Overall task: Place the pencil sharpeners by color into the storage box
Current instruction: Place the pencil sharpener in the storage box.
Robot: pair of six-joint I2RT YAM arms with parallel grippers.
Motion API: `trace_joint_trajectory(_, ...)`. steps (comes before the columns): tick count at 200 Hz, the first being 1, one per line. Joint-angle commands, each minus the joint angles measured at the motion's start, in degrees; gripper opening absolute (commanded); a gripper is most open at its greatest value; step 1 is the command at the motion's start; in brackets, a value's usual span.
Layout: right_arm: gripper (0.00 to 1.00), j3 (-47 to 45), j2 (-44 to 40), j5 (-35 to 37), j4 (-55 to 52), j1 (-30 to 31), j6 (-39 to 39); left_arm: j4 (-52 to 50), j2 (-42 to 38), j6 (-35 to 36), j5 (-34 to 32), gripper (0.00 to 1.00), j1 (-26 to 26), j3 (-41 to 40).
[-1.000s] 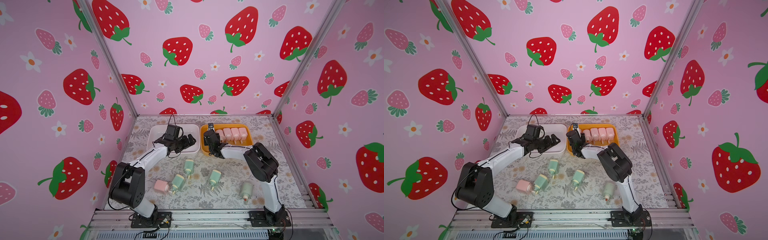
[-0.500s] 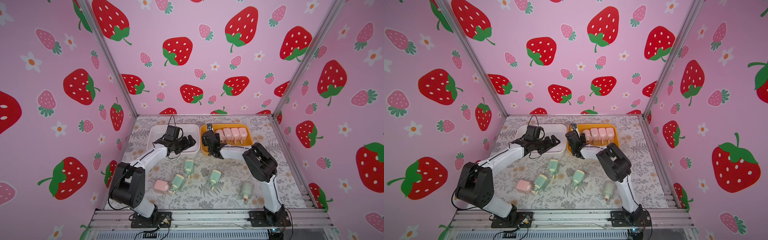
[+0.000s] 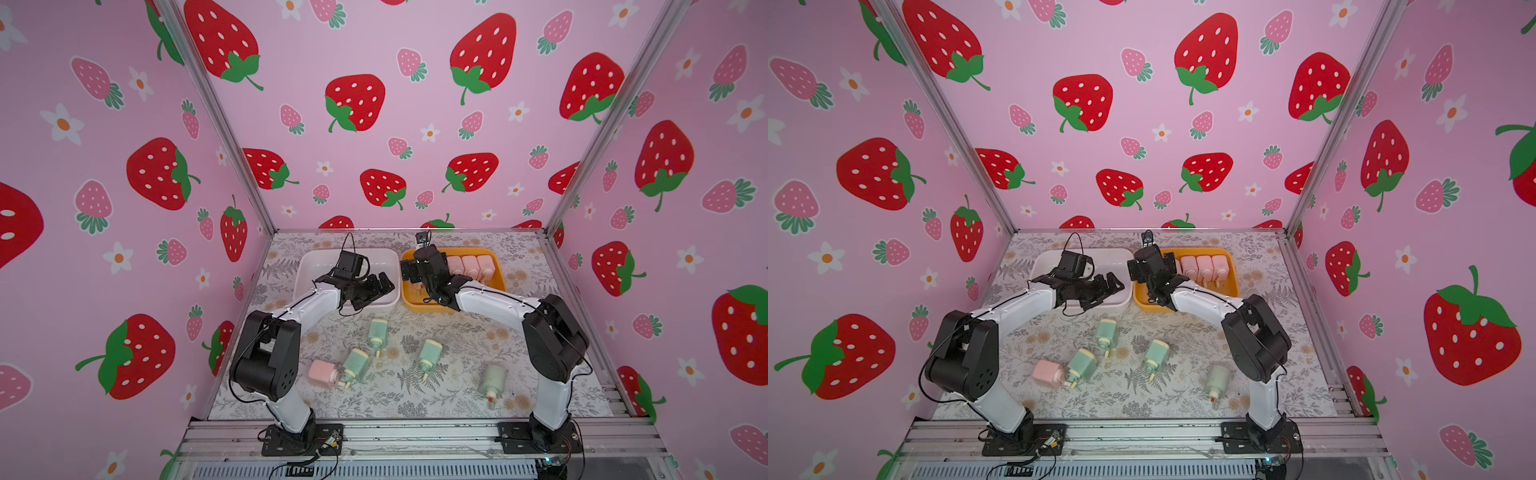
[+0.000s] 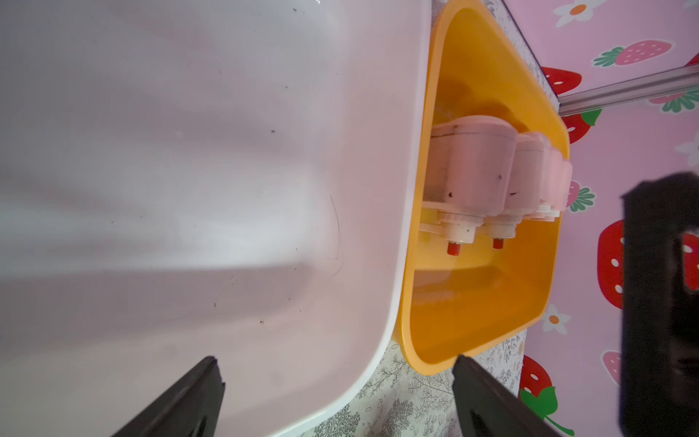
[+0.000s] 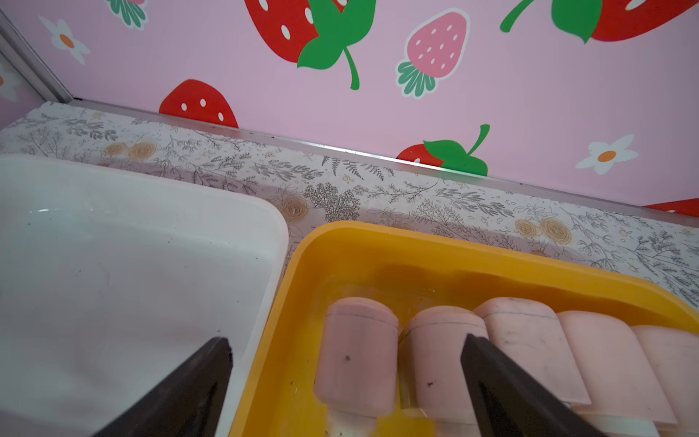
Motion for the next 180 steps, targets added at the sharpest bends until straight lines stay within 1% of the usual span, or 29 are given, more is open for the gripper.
trace_joint_trajectory(1,1.0,4.18,0.22,-5.09,-14.38,-1.84,1.06,-1.11,1.3,0.38,1.1,0.99,0.2,4.44)
trace_joint_trajectory(22,1.0,8.83,1.74,-9.1,-23.21,-3.38,1.15,-1.12,3.16,0.81,1.62,1.0,0.2,6.63)
trace_joint_trajectory(52,1.0,16.17,6.07,-5.46,-32.23,-4.09,-0.96,-1.09,4.96,0.35,2.31,1.0,0.02,8.12)
trace_joint_trajectory(65,1.0,19.81,8.49,-5.45,-36.03,-4.09,-1.84,-0.71,4.99,0.29,2.43,1.0,-0.15,7.96)
trace_joint_trajectory(77,1.0,23.19,10.8,-5.07,-39.5,-4.25,-0.32,-0.61,4.95,0.27,2.39,1.0,-0.25,7.78)
trace_joint_trajectory(87,1.0,25.67,12.58,-6.1,-41.51,-4.45,1.21,-0.52,5.07,0.22,2.23,1.0,-0.21,7.62)
trace_joint_trajectory(113,1.0,29.93,15.39,-7.59,-42.64,-4.67,3.89,-0.35,4.99,-0.02,2.22,1.0,-0.26,7.09)
trace_joint_trajectory(124,1.0,31.91,16.65,-5.83,-43.42,-4.54,4.21,-0.29,4.82,-0.07,2.22,1.0,-0.28,6.78)
trace_joint_trajectory(143,1.0,35.87,19.67,-0.36,-46.16,-4.2,3.24,-0.32,4.39,-0.06,1.93,1.0,-0.26,6.39)
trace_joint_trajectory(180,1.0,43.07,25.32,3.15,-51.6,-3.33,-0.06,-0.78,4.44,0.31,1.54,1.0,-0.27,6.29)
